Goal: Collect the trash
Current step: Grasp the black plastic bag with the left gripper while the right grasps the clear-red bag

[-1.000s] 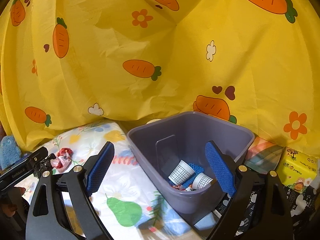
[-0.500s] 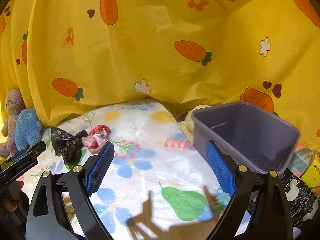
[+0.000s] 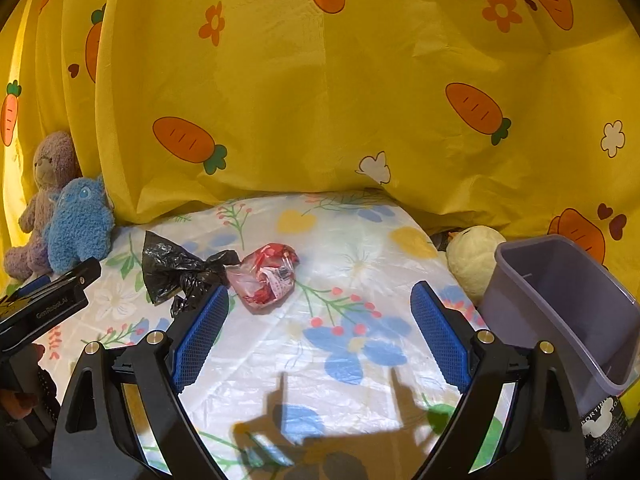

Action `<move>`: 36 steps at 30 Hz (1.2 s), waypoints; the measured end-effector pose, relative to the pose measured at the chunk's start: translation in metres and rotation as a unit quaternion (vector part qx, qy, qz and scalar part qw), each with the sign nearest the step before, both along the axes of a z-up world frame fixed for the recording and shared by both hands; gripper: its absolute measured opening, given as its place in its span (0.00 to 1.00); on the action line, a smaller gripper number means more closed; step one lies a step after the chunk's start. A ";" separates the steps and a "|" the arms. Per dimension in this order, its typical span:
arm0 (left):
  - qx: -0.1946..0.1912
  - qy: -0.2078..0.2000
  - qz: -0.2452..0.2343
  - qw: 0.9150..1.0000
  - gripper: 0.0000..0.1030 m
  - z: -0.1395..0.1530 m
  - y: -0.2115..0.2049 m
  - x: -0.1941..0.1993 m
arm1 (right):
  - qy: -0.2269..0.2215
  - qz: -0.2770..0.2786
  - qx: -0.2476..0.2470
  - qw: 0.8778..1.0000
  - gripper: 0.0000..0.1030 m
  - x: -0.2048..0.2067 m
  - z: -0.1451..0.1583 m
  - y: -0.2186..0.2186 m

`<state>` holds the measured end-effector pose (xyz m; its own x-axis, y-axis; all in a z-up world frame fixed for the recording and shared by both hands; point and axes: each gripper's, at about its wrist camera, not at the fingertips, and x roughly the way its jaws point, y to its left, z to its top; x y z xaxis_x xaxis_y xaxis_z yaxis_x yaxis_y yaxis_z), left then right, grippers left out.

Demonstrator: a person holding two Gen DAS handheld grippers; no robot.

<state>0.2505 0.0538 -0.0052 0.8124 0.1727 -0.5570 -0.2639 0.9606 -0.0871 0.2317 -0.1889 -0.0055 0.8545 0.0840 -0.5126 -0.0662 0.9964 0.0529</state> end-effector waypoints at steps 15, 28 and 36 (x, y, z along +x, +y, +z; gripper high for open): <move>-0.007 -0.016 -0.021 1.000 0.94 -0.016 0.014 0.025 | 0.058 0.021 -0.025 0.998 0.73 0.075 -0.041 0.034; 0.006 -0.017 -0.091 0.996 0.94 -0.025 -0.015 0.042 | 0.119 0.033 0.017 0.992 0.42 0.121 -0.072 0.037; 0.015 0.006 -0.118 0.993 0.92 -0.036 -0.037 0.056 | 0.122 0.048 0.020 0.991 0.15 0.121 -0.074 0.036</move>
